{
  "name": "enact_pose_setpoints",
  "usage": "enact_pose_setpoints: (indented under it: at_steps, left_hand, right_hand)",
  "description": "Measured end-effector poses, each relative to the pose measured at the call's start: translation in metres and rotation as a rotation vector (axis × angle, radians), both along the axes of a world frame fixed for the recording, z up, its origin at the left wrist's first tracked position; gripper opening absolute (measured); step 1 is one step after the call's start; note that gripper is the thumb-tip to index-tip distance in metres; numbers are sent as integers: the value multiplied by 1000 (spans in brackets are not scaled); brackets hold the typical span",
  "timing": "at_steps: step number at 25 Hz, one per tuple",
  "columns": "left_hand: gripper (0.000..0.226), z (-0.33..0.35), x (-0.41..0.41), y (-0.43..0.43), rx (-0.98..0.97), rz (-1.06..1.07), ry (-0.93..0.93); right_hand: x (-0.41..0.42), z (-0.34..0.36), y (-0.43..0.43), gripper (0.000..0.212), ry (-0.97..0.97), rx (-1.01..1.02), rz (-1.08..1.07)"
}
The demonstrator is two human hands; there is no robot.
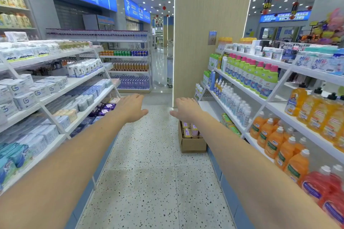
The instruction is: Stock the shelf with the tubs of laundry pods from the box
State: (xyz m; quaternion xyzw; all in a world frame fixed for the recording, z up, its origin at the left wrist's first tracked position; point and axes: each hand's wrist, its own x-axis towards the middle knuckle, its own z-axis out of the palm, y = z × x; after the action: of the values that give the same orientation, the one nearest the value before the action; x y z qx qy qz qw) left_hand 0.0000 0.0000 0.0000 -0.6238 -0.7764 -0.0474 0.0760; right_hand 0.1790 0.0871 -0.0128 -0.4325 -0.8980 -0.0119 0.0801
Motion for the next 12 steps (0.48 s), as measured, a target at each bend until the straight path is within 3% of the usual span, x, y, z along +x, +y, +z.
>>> enact_pose_setpoints:
  at_steps: [6,12]
  left_hand:
    - [60,-21,-36,72,-42,-15,-28]
    - [60,-22,-128,193,-58,-1,-61]
  right_hand:
    - [-49,-22,81,50,6,-62,-1]
    - [-143,-26,203,54,1,-82,7]
